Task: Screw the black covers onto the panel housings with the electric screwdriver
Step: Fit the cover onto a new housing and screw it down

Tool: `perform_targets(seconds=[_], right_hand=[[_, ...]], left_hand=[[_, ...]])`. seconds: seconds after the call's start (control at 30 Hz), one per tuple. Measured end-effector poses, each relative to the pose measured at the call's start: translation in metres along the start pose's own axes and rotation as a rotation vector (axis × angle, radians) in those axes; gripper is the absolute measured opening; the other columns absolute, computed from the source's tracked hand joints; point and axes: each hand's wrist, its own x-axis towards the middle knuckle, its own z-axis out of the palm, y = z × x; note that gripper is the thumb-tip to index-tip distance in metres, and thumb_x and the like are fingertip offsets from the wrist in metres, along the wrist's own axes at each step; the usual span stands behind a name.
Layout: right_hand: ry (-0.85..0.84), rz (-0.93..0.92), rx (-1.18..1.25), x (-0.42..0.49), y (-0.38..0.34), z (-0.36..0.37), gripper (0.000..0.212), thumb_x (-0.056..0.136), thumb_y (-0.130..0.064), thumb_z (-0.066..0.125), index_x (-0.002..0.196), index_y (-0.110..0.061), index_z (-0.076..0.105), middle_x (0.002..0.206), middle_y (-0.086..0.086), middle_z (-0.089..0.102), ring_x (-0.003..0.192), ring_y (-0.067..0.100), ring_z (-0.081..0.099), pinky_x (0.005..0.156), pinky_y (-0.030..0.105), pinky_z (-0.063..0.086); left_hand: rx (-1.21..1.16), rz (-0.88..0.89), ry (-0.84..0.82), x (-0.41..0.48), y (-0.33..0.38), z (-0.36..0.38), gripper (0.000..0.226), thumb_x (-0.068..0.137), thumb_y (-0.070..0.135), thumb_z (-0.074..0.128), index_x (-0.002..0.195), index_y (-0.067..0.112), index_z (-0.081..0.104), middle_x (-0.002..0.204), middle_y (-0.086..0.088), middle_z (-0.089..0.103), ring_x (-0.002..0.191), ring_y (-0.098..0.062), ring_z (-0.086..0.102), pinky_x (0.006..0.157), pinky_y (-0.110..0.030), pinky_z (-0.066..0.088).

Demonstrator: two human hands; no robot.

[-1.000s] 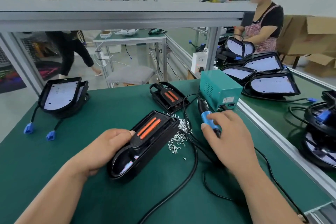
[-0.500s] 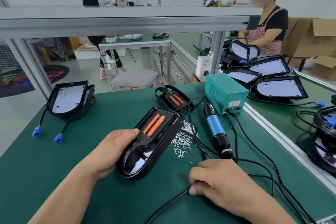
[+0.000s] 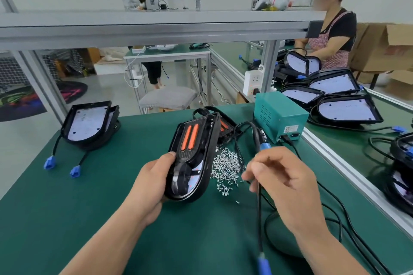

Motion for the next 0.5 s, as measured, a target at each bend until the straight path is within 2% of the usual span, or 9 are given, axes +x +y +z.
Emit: perform_targets(seconds=[0.07, 0.1, 0.17, 0.27, 0.33, 0.37, 0.43, 0.5], right_hand=[[0.023, 0.093, 0.078, 0.012, 0.002, 0.010, 0.022, 0.098, -0.007, 0.069, 0.105, -0.028, 0.068, 0.085, 0.010, 0.074, 0.074, 0.032, 0.074, 0.060, 0.034, 0.059], [0.030, 0.143, 0.102, 0.017, 0.003, 0.016, 0.028, 0.099, -0.005, 0.068, 0.107, -0.032, 0.066, 0.086, 0.011, 0.074, 0.075, 0.030, 0.075, 0.060, 0.032, 0.059], [0.012, 0.206, 0.093, 0.027, 0.004, 0.029, 0.028, 0.101, -0.007, 0.066, 0.112, -0.033, 0.067, 0.089, 0.008, 0.077, 0.077, 0.024, 0.077, 0.062, 0.029, 0.059], [-0.030, 0.207, 0.052, 0.030, 0.006, 0.049, 0.028, 0.107, -0.013, 0.057, 0.117, -0.034, 0.074, 0.103, -0.005, 0.081, 0.095, 0.011, 0.076, 0.076, 0.019, 0.057], [-0.056, 0.208, 0.150, 0.028, 0.004, 0.058, 0.039, 0.112, -0.018, 0.045, 0.121, -0.040, 0.076, 0.119, -0.011, 0.078, 0.113, 0.006, 0.072, 0.088, 0.014, 0.054], [-0.102, 0.204, 0.201, 0.025, 0.003, 0.061, 0.043, 0.113, -0.021, 0.040, 0.125, -0.042, 0.075, 0.125, -0.011, 0.077, 0.120, 0.005, 0.069, 0.092, 0.013, 0.052], [-0.209, 0.199, 0.215, 0.022, 0.003, 0.063, 0.038, 0.114, -0.028, 0.039, 0.136, -0.037, 0.069, 0.133, -0.008, 0.073, 0.128, 0.009, 0.065, 0.099, 0.017, 0.051], [-0.221, 0.209, 0.154, 0.021, 0.009, 0.062, 0.035, 0.109, -0.027, 0.053, 0.142, -0.036, 0.063, 0.135, -0.008, 0.071, 0.129, 0.011, 0.065, 0.107, 0.030, 0.050]], left_hand=[[-0.026, 0.011, -0.001, -0.001, -0.002, 0.005, 0.045, 0.093, 0.051, 0.059, 0.102, 0.014, 0.083, 0.105, -0.019, 0.080, 0.085, -0.031, 0.077, 0.081, -0.039, 0.058], [-0.046, 0.016, -0.015, -0.002, -0.003, 0.007, 0.045, 0.094, 0.051, 0.058, 0.104, 0.015, 0.083, 0.107, -0.018, 0.080, 0.088, -0.032, 0.078, 0.080, -0.039, 0.060], [-0.068, 0.026, -0.076, -0.006, -0.005, 0.013, 0.047, 0.095, 0.053, 0.057, 0.109, 0.016, 0.082, 0.109, -0.016, 0.080, 0.092, -0.031, 0.079, 0.073, -0.035, 0.062], [-0.044, 0.072, -0.116, -0.011, -0.009, 0.022, 0.049, 0.098, 0.055, 0.053, 0.110, 0.017, 0.081, 0.108, -0.014, 0.081, 0.093, -0.028, 0.079, 0.070, -0.032, 0.060], [-0.018, 0.122, -0.021, -0.011, -0.013, 0.029, 0.047, 0.099, 0.052, 0.053, 0.100, 0.013, 0.079, 0.099, -0.011, 0.081, 0.086, -0.025, 0.078, 0.073, -0.035, 0.058], [0.025, 0.149, 0.054, -0.010, -0.015, 0.031, 0.048, 0.097, 0.052, 0.054, 0.089, 0.009, 0.073, 0.089, -0.009, 0.079, 0.078, -0.022, 0.073, 0.074, -0.037, 0.054], [0.142, 0.198, 0.177, -0.010, -0.017, 0.032, 0.051, 0.091, 0.057, 0.055, 0.076, 0.008, 0.050, 0.069, -0.008, 0.055, 0.065, -0.020, 0.047, 0.067, -0.041, 0.039], [0.205, 0.243, 0.176, -0.012, -0.017, 0.032, 0.049, 0.089, 0.061, 0.056, 0.072, 0.019, 0.039, 0.070, -0.003, 0.039, 0.066, -0.019, 0.035, 0.063, -0.042, 0.031]])
